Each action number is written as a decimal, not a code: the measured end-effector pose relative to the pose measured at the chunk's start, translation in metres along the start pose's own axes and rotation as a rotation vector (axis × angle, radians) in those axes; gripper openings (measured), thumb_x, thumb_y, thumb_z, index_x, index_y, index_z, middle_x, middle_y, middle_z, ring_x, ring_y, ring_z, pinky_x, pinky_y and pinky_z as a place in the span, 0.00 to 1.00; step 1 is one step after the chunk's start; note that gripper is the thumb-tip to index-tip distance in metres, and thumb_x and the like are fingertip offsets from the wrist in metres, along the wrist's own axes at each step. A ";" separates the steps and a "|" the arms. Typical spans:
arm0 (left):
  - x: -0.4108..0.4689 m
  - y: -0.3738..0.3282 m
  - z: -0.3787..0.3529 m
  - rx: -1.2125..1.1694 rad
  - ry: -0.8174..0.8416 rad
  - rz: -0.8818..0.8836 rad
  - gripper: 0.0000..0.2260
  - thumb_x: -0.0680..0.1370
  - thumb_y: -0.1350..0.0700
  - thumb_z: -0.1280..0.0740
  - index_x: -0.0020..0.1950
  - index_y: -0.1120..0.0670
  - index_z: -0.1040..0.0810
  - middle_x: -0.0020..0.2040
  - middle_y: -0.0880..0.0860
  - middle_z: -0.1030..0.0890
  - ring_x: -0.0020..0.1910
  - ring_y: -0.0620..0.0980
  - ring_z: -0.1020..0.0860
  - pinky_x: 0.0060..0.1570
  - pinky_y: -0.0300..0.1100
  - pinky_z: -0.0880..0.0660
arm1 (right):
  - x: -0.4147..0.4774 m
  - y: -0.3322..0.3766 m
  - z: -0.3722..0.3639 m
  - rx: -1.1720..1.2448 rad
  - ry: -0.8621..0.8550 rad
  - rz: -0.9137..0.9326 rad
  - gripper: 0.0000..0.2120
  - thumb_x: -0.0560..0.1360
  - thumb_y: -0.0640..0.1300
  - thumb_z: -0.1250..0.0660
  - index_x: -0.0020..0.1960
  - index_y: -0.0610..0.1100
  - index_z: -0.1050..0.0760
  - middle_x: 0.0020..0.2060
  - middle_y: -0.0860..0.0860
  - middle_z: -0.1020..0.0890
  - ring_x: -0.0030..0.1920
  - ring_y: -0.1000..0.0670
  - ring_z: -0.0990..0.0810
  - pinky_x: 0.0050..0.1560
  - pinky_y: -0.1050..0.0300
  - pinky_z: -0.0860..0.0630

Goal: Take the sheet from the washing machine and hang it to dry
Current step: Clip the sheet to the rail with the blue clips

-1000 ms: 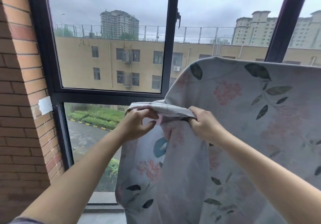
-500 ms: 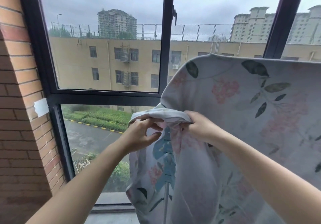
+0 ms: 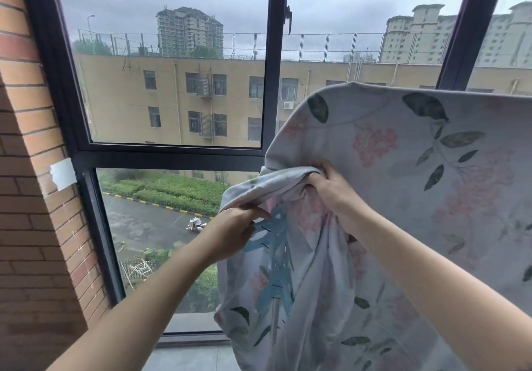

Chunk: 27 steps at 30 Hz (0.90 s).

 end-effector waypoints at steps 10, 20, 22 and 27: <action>-0.026 0.051 0.015 -0.455 -0.203 0.386 0.12 0.74 0.63 0.38 0.54 0.55 0.20 0.46 0.47 0.16 0.46 0.45 0.18 0.49 0.44 0.20 | -0.017 0.000 -0.021 -0.580 0.131 0.314 0.04 0.69 0.47 0.38 0.41 0.49 0.24 0.33 0.57 0.21 0.34 0.54 0.27 0.36 0.58 0.32; -0.036 0.067 -0.026 -0.295 0.047 0.805 0.13 0.78 0.45 0.43 0.49 0.53 0.26 0.44 0.51 0.22 0.44 0.51 0.23 0.46 0.50 0.24 | -0.031 -0.007 -0.044 -1.097 0.059 0.623 0.06 0.71 0.51 0.32 0.40 0.49 0.26 0.35 0.50 0.24 0.30 0.43 0.23 0.28 0.59 0.39; -0.037 0.049 -0.025 -0.213 0.058 0.709 0.21 0.73 0.33 0.43 0.49 0.50 0.28 0.46 0.47 0.24 0.45 0.47 0.24 0.44 0.48 0.22 | -0.031 -0.006 -0.044 -1.095 0.041 0.626 0.05 0.70 0.48 0.30 0.39 0.49 0.26 0.35 0.49 0.24 0.28 0.43 0.24 0.27 0.60 0.41; -0.050 0.014 -0.040 0.100 0.231 0.729 0.41 0.62 0.23 0.42 0.65 0.48 0.39 0.57 0.45 0.32 0.56 0.47 0.28 0.47 0.45 0.26 | -0.035 -0.007 -0.043 -1.097 -0.025 0.638 0.05 0.69 0.45 0.29 0.40 0.49 0.25 0.35 0.48 0.24 0.26 0.43 0.25 0.26 0.61 0.41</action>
Point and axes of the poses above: each hand's wrist, its own x-axis towards the middle knuckle, its own z-axis out of the back of the hand, y = z × x, the point moved 9 cm from there along x, towards the middle knuckle
